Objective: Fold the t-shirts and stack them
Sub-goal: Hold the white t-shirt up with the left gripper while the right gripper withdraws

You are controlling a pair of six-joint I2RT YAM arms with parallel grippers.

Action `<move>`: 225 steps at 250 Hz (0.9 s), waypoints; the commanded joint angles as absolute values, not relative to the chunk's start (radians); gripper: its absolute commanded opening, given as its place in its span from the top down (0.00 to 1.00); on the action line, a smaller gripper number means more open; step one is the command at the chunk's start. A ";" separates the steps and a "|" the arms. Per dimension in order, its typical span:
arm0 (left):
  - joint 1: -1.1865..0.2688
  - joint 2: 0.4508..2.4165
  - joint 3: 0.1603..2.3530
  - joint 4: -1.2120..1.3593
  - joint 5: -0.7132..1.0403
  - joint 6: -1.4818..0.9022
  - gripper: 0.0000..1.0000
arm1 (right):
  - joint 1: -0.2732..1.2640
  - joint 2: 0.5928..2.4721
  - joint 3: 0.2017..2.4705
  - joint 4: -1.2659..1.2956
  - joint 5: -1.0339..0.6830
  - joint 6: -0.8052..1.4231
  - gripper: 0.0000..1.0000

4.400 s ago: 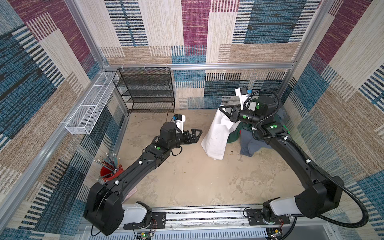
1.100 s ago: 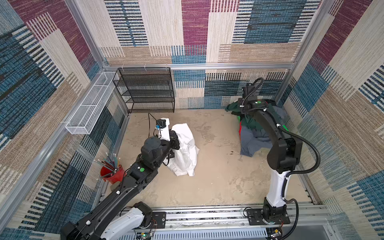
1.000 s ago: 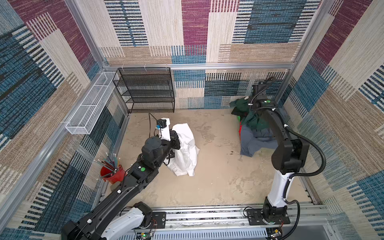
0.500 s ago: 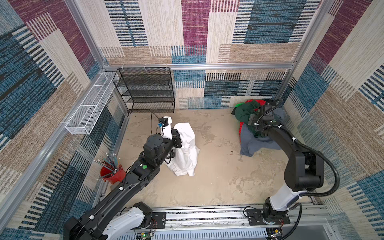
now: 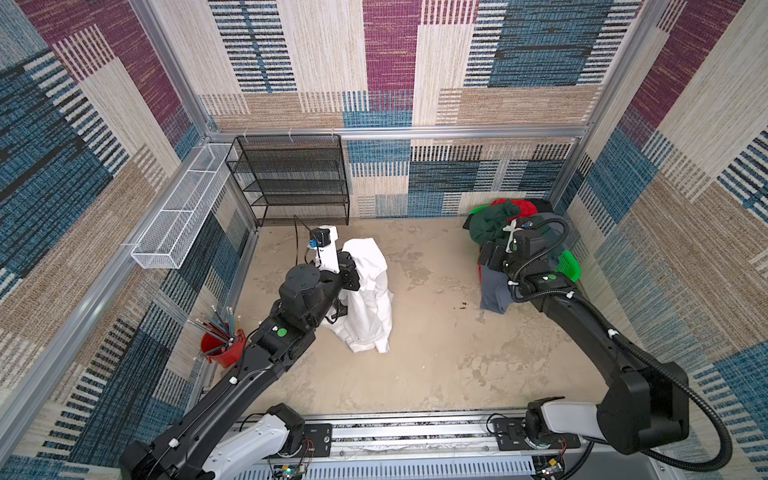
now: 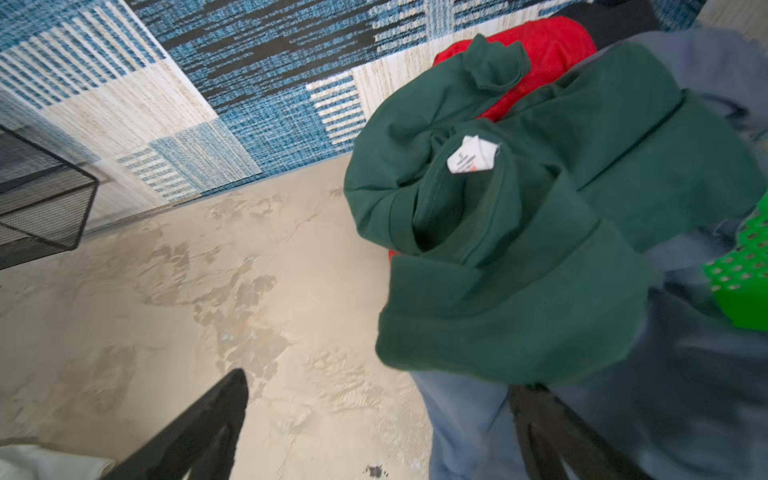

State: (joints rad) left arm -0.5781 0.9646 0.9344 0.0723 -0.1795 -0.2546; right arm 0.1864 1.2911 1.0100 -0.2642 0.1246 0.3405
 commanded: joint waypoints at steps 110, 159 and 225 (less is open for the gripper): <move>-0.578 0.967 0.987 0.045 -0.171 -0.294 1.00 | 0.190 1.154 1.040 -0.332 0.023 0.355 0.02; -0.578 1.018 1.072 0.000 -0.167 -0.269 1.00 | 0.254 1.192 0.944 -0.249 -0.138 0.430 0.02; -0.577 1.086 1.143 0.008 -0.191 -0.221 1.00 | 0.475 1.296 0.841 -0.121 -0.203 0.498 0.02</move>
State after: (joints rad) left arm -0.5777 1.0592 1.1049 -0.0238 -0.1764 -0.2646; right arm 0.4103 1.2758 0.8803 -0.2474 -0.1329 0.4408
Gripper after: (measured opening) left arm 0.074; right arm 0.986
